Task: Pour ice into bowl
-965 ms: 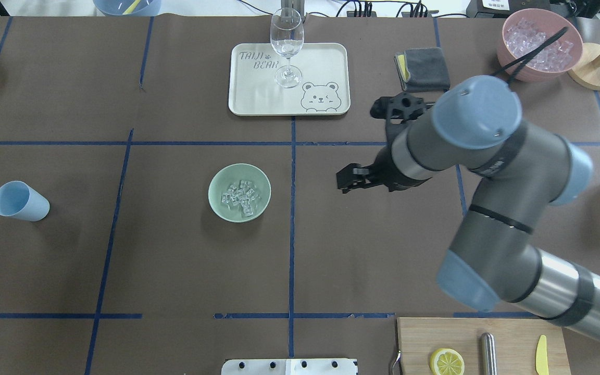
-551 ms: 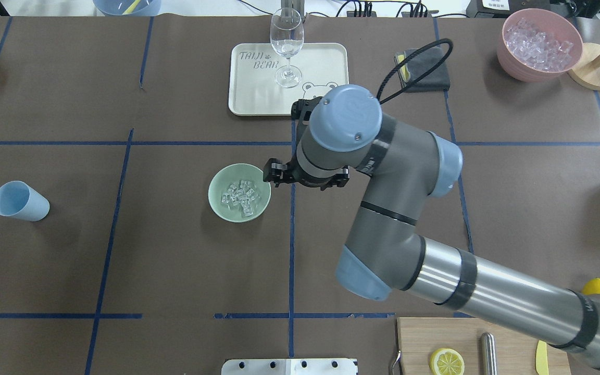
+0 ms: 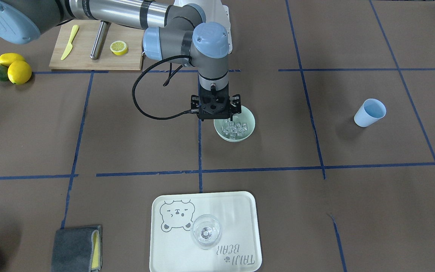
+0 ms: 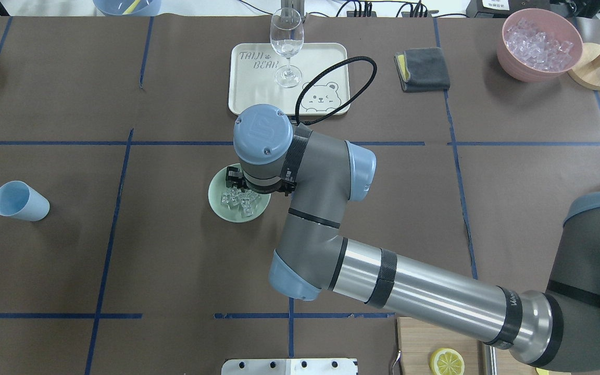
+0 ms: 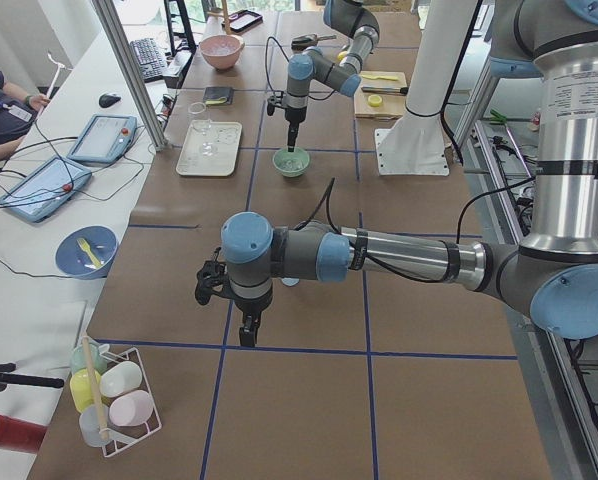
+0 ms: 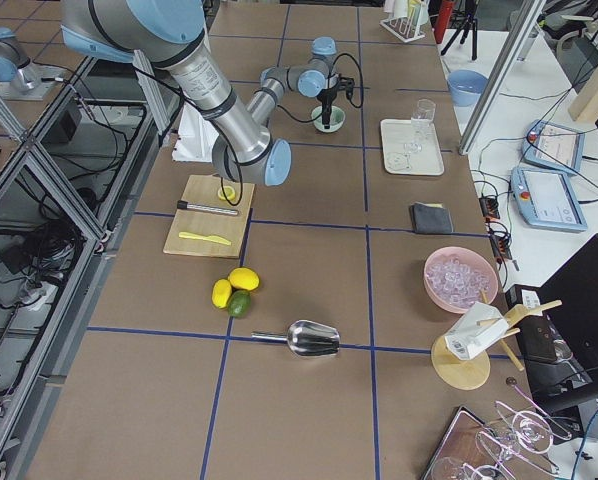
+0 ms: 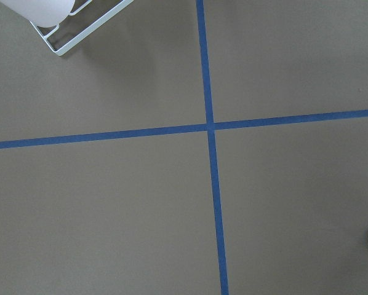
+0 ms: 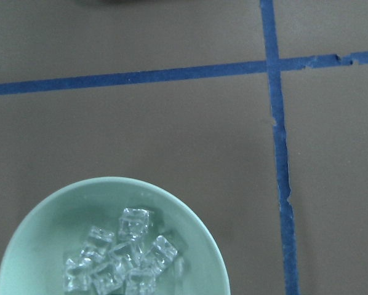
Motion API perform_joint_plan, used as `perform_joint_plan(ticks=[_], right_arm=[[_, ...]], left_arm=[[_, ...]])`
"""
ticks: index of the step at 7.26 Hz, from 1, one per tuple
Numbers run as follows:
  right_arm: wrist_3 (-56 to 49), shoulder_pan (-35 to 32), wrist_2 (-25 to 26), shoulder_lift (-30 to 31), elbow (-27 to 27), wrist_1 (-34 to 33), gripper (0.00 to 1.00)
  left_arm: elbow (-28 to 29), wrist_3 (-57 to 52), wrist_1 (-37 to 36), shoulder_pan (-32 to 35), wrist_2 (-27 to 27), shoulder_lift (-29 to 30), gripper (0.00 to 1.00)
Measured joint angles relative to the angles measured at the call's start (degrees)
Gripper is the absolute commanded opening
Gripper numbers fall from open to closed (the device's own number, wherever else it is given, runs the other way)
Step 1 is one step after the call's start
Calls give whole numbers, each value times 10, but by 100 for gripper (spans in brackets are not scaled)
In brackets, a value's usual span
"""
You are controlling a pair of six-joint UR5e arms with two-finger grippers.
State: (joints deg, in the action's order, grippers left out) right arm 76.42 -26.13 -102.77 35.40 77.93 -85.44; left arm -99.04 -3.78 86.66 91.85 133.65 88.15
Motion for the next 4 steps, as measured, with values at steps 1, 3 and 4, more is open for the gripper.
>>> perform_joint_plan(ticks=[1, 3, 4], right_arm=[[0, 4, 4, -2, -7, 0, 21], [-1, 6, 5, -3, -11, 1, 21], [-1, 6, 4, -2, -11, 1, 21]], left_arm=[[0, 0, 0, 0, 0, 0, 100], [0, 0, 0, 0, 0, 0, 100], [0, 0, 0, 0, 0, 0, 100]])
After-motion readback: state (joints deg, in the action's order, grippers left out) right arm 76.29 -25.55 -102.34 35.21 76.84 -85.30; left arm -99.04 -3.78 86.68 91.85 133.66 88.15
